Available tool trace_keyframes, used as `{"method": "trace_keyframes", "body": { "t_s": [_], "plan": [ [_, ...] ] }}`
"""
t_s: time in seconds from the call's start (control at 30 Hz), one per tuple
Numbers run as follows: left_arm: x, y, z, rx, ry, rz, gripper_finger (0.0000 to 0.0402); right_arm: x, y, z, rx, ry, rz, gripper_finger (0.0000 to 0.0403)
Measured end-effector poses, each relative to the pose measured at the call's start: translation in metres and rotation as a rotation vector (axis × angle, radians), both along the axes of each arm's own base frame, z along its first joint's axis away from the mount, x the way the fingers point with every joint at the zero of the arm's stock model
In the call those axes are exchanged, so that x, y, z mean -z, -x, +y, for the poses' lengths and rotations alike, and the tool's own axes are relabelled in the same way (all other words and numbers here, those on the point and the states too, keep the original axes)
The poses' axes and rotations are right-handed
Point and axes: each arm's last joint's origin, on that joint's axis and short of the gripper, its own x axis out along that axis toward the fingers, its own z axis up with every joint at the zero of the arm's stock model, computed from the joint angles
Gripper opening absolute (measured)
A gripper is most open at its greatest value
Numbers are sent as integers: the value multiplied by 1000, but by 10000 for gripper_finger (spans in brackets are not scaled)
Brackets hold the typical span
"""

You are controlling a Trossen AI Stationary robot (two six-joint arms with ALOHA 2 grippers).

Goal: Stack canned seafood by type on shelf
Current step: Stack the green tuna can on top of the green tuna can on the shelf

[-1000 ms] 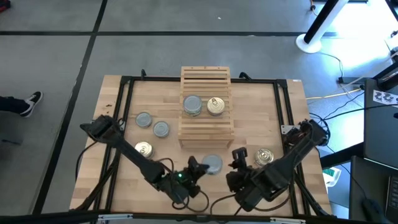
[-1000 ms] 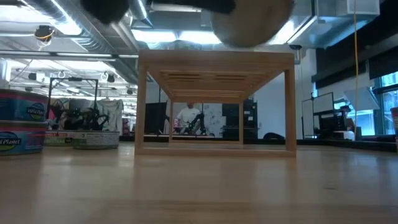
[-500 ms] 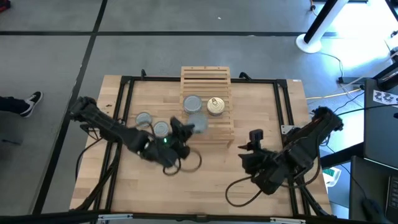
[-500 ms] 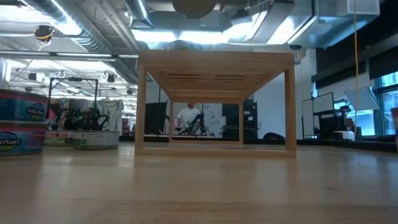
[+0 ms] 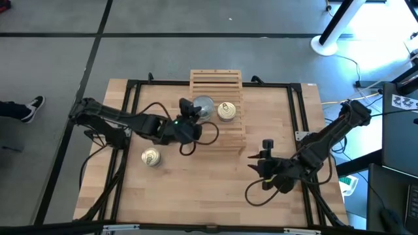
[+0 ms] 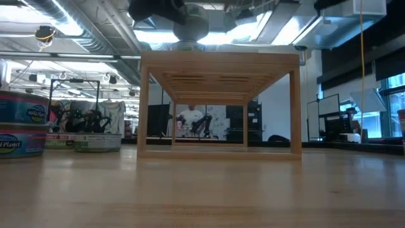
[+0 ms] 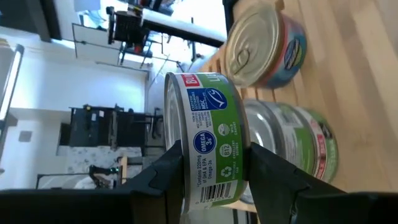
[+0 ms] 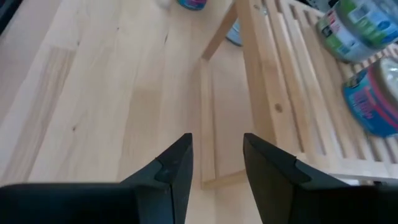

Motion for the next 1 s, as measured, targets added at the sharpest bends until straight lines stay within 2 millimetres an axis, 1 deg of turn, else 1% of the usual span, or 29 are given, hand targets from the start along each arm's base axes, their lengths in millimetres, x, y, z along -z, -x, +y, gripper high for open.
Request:
{"method": "trace_keyframes", "body": {
  "t_s": [0.1, 0.23, 0.37, 0.67, 1.0],
  "plan": [
    [0, 0, 4, -10, 2, 4, 141, 9, 2, -1, 0, 7, 8, 143],
    [5, 3, 6, -25, 15, 45, 141, 12, 1, -1, 1, -4, -5, 143],
    [8, 7, 7, -46, 31, 66, 141, 12, 1, -1, 0, -8, -9, 143],
    [11, 6, 11, -27, 90, 71, 141, 12, 0, 0, -3, -10, -16, 143],
    [11, 5, 21, -25, 79, 105, 141, 12, 0, 0, -4, -8, -14, 143]
  ]
}}
